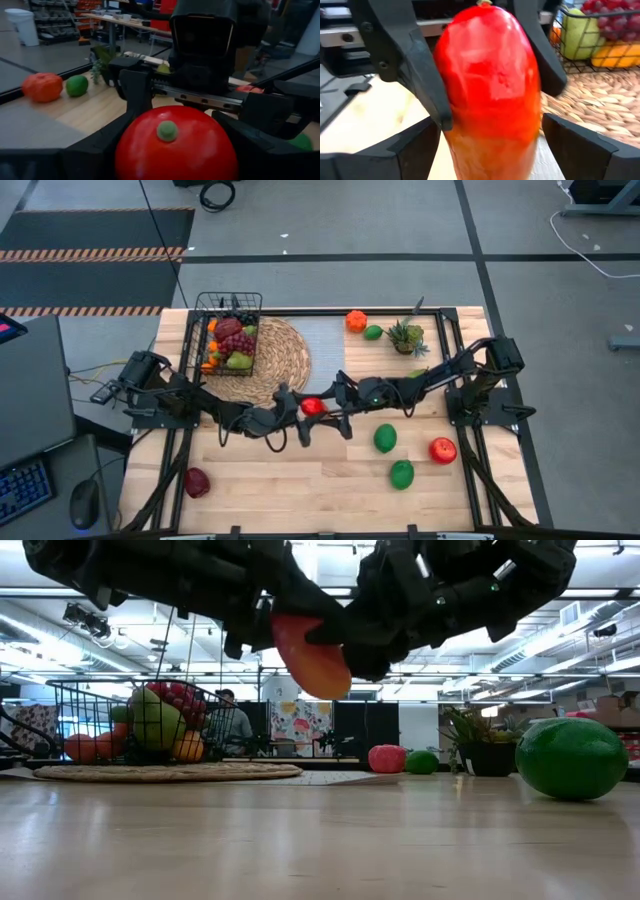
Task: Build produce basket
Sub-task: Put the red mango into the wire basket
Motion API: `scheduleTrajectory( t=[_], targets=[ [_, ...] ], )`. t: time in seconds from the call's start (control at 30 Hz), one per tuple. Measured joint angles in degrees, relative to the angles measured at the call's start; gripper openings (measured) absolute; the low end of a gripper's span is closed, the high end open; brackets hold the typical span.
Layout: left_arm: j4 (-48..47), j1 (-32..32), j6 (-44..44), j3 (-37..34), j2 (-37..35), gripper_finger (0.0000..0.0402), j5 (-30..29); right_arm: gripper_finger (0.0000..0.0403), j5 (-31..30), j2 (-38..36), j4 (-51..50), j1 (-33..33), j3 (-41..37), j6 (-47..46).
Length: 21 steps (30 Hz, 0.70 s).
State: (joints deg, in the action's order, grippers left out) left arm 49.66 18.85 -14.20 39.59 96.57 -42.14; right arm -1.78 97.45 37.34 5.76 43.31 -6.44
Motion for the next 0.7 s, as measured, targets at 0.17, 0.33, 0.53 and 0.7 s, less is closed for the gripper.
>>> scheduleTrajectory(
  t=[0.17,0.33,0.53,0.7],
  targets=[
    [-2.7,0.0,-0.1,0.0,-0.1,0.025,-2.9,0.036,-0.1,-0.6,-2.4,-1.2,0.0,0.0],
    [-8.6,0.0,-1.1,0.0,-2.0,0.025,-8.2,0.0365,-0.2,-4.0,-7.6,-2.7,0.0,0.0],
    [-15.7,-0.7,-1.7,0.0,-6.7,0.025,-15.5,0.0365,-1.9,-9.4,-16.2,-4.5,0.0,-1.2],
    [-21.9,-4.4,-1.2,0.0,-12.5,0.025,-16.8,0.0365,-2.3,-11.7,-20.5,-5.1,0.0,-1.5]
  ],
)
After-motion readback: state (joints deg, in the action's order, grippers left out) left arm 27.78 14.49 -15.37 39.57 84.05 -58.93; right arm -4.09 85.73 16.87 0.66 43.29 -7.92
